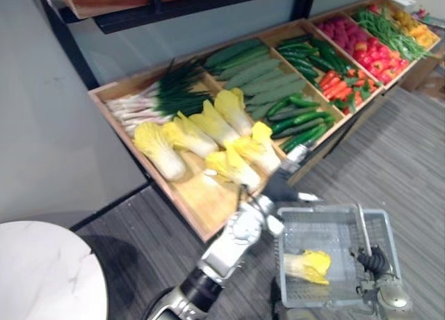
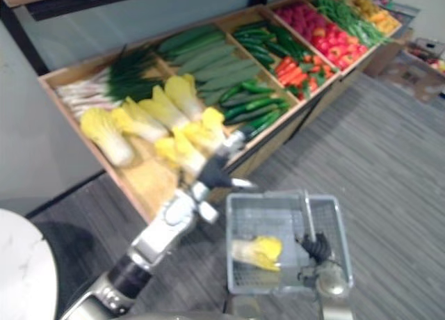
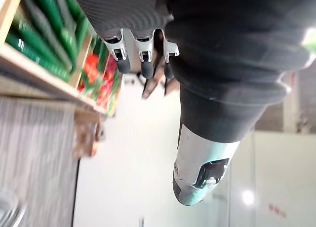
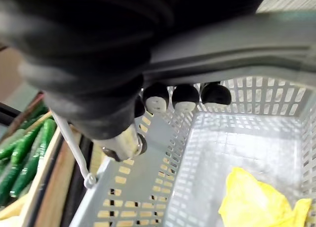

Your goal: Pick vegetable in the basket

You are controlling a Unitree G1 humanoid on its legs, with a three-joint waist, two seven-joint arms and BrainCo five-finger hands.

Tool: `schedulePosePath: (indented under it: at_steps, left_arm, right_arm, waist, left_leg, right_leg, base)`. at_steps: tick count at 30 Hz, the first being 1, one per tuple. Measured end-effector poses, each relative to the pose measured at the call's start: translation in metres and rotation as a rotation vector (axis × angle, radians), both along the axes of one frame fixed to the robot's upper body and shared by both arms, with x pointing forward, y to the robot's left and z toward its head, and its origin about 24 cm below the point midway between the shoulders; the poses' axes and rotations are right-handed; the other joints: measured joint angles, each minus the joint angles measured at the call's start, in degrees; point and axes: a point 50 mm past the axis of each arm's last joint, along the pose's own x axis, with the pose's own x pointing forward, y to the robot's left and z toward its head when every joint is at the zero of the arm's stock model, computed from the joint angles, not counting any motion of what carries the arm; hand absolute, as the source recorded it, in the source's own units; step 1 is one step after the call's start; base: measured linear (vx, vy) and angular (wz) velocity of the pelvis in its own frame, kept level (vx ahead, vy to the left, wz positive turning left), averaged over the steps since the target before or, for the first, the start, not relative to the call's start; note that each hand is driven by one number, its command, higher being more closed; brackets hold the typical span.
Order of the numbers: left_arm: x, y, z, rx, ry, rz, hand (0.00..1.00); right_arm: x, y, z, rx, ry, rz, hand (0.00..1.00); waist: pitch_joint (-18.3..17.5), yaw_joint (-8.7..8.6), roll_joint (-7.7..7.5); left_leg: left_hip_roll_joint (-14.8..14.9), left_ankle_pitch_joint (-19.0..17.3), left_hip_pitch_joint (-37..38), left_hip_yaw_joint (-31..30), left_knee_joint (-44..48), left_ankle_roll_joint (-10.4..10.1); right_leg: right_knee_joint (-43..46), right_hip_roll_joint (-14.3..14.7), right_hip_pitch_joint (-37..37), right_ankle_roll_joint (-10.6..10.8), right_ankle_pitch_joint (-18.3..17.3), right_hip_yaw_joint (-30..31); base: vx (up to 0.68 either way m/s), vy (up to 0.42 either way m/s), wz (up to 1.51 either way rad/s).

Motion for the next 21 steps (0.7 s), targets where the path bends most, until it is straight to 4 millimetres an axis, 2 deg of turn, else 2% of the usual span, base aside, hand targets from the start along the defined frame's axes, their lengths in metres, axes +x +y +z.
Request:
schedulePosePath:
  at_steps: [1,3,6,8,14,17,19,21]
  left_arm:
    - [0.0,0.02,0.004,-0.051,-0.009,0.067,0.0]
    - [-0.003,0.043,0.011,-0.091,-0.048,0.155,0.0]
    - [-0.011,0.071,0.018,-0.144,-0.094,0.282,0.0]
    - [-0.014,0.083,0.017,-0.155,-0.097,0.343,0.0]
    - [-0.033,0.116,0.016,-0.158,-0.126,0.547,0.0]
    - [-0.043,0.133,0.012,-0.116,-0.137,0.698,0.0]
    - [-0.053,0.15,0.001,-0.071,-0.109,0.848,0.0]
    - [-0.062,0.171,-0.026,-0.006,-0.01,1.033,0.0]
  right_arm:
    - [-0.006,-0.002,-0.007,0.003,0.037,-0.021,1.0]
    - [-0.014,-0.003,-0.018,0.017,0.088,-0.038,1.0]
    - [-0.019,-0.003,-0.029,0.04,0.128,-0.061,1.0]
    - [-0.021,-0.001,-0.035,0.053,0.148,-0.083,1.0]
    - [-0.025,0.0,-0.044,0.049,0.192,-0.1,1.0]
    - [-0.028,-0.004,-0.046,0.046,0.203,-0.129,1.0]
    - [-0.029,-0.004,-0.046,0.044,0.205,-0.134,1.0]
    - [-0.038,-0.005,-0.051,0.04,0.225,-0.158,1.0]
  waist:
    - [-0.2,0.1,0.39]
    - [-0.3,1.23,0.7]
    - [-0.9,1.96,1.05]
    - [-1.0,2.83,1.23]
    - [-1.9,2.81,1.8]
    - [-2.5,3.02,2.28]
    - [-2.7,2.9,2.63]
    - [-3.4,3.62,2.68]
  left_leg:
    - [0.1,0.0,0.0,-0.6,0.0,0.0]
    - [0.1,0.0,0.0,-1.3,0.2,0.0]
    - [0.0,0.2,-0.9,-2.7,0.3,0.3]
    - [0.0,0.3,-1.0,-3.2,0.5,0.3]
    - [0.1,0.6,-1.8,-5.1,0.1,0.3]
    - [0.2,1.1,-1.9,-5.5,-0.1,0.3]
    - [0.3,1.2,-1.9,-6.5,-0.1,0.3]
    - [0.4,1.2,-2.1,-6.9,0.0,0.3]
  right_leg:
    - [0.0,0.0,0.5,0.0,0.0,-0.5]
    - [-0.1,-0.2,1.0,0.0,0.0,-1.1]
    - [-0.1,-0.6,1.2,0.0,0.0,-2.5]
    - [-0.1,-0.7,1.6,0.2,-0.2,-3.1]
    - [-0.1,-1.0,2.2,0.3,-0.3,-4.8]
    - [-0.1,-0.9,2.2,0.3,-0.3,-5.7]
    - [-0.2,-0.9,2.9,0.3,-0.3,-6.7]
    - [-0.2,-0.9,3.2,0.3,-0.3,-7.2]
  base:
    - [-0.01,-0.025,0.26]
    - [-0.01,-0.009,0.17]
    - [-0.02,-0.01,0.23]
    - [-0.02,-0.014,0.16]
    - [-0.01,-0.014,0.14]
    - [0.01,-0.017,0.12]
    - [0.0,-0.014,0.18]
    - [-0.01,-0.007,0.13]
